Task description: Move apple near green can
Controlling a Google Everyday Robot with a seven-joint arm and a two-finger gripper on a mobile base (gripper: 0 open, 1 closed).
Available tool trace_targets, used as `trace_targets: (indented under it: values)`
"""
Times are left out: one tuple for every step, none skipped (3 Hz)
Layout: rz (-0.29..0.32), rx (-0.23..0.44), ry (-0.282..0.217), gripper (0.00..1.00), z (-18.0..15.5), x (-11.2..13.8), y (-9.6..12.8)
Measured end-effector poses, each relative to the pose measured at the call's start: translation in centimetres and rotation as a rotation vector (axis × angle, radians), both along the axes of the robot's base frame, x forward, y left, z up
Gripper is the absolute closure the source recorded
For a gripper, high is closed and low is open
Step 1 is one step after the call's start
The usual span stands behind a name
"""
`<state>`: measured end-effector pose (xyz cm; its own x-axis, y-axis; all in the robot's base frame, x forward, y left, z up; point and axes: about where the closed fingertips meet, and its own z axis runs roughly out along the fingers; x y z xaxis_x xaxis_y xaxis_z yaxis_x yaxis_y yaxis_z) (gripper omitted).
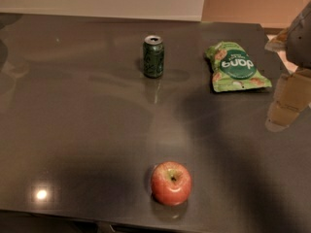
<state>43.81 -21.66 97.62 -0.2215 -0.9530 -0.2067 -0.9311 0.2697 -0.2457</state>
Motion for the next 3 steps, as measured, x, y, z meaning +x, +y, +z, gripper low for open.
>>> trace_targets:
  values:
    - [0.000, 0.000, 0.000, 0.00, 0.0, 0.0, 0.0]
    - [0.087, 0.043, 0.018, 0.00, -0.3, -1.1, 1.9]
    - [0.218, 0.108, 0.050, 0.00, -1.1, -3.2, 5.3]
